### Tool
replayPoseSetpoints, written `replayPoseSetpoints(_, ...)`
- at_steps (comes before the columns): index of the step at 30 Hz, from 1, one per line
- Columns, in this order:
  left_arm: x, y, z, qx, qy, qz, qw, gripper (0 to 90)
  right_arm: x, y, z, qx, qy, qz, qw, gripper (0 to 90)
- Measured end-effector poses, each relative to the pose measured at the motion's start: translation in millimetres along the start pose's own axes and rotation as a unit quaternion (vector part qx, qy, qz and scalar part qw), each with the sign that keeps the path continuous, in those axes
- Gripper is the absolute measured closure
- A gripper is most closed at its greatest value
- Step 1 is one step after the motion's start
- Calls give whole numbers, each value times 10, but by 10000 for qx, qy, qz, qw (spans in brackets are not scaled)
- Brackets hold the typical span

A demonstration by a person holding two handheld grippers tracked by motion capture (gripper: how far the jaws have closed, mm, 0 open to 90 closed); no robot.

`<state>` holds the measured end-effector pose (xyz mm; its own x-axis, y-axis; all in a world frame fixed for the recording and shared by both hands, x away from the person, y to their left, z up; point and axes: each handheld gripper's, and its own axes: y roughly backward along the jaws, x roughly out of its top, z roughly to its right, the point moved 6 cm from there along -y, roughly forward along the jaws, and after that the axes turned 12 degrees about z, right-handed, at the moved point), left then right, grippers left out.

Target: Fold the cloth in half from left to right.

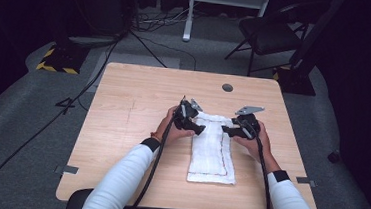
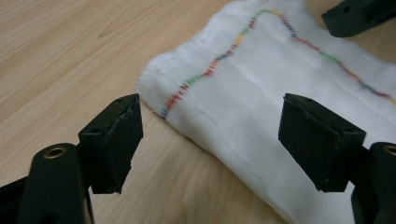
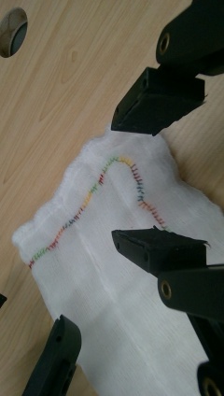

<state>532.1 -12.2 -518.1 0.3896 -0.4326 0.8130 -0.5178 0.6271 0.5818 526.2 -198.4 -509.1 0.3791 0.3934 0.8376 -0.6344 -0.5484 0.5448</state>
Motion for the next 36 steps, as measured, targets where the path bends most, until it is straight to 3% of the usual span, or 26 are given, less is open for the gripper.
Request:
replayPoseSetpoints(6, -58, -152, -101, 127, 116, -134, 9998, 230, 42, -211, 23, -139, -31, -107, 9998, 416)
replayPoseSetpoints(12, -95, -208, -121, 6, 341, -209, 9992, 269, -31, -343, 112, -255, -198, -309, 9990, 415)
replayPoseSetpoints(18, -92, -207, -130, -68, 213, -259, 9994, 274, -49, -371, 101, -142, -396, -290, 9987, 483)
replayPoseSetpoints(23, -51, -195, -63, -395, 74, -373, 9985, 492, -49, -365, 86, -4, -415, -280, 9987, 576)
replayPoseSetpoints(26, -49, -190, -57, -592, 102, -352, 9976, 627, -32, -371, 45, 129, -320, -279, 9990, 744)
replayPoseSetpoints(28, -49, -190, -68, -683, 181, -328, 9970, 695, -25, -384, 19, 169, -277, -254, 9991, 797)
replayPoseSetpoints(32, -47, -194, -97, -763, 227, -303, 9964, 766, -15, -397, 16, 155, -240, -228, 9993, 815)
replayPoseSetpoints(36, -21, -210, -142, -688, 316, -257, 9968, 785, 9, -409, 19, 55, -88, -185, 9998, 824)
